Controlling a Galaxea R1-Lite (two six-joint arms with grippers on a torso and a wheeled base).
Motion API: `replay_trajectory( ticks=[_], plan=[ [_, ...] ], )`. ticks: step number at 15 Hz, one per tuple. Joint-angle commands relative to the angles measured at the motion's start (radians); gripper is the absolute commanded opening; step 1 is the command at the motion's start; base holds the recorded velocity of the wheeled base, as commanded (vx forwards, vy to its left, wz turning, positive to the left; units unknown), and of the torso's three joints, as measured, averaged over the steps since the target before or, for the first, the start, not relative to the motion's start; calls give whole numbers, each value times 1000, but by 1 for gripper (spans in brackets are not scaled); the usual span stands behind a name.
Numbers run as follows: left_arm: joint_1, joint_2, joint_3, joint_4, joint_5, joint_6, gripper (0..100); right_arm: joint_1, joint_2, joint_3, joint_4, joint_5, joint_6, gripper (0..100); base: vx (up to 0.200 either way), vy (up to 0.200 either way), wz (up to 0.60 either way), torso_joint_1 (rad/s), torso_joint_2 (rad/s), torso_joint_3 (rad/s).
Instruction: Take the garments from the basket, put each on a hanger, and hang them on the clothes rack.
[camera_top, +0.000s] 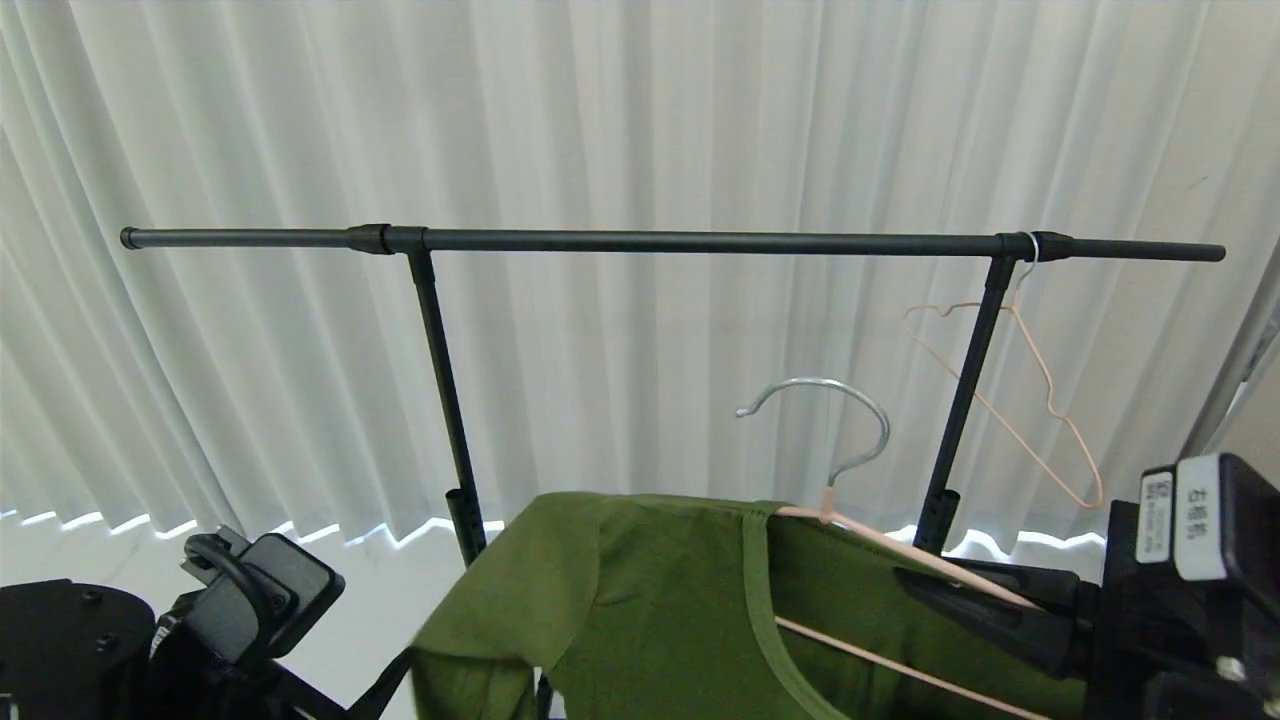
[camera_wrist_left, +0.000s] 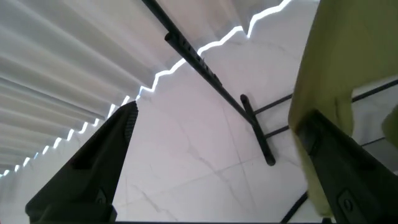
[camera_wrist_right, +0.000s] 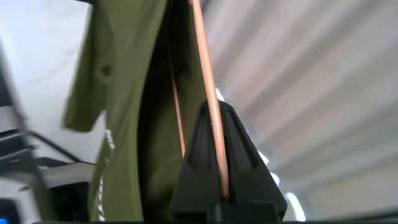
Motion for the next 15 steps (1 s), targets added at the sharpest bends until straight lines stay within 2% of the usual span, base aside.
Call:
replay_trajectory(
  ticks=[1,5,9,13,15],
  plan=[
    [1,-12,7,-11,-1,-1,100,-67,27,-15,11,-32,0,0,0,0,0,0,0,0],
    [-14,-9,8,-107,-2,7,100,-215,91,-68,20,-81,0,0,0,0,0,0,0,0],
    [-14,-24,14,-112,-1,10,100,-348,163,-202,20,-103,20,0,0,0,0,0,0,0],
    [-16,-26,14,-112,-1,10,100,-363,183,-238,20,-101,25,0,0,0,0,0,0,0],
    [-17,-26,14,-112,-1,10,100,-365,186,-239,19,-101,34,0,200,0,0,0,5,0]
  ],
)
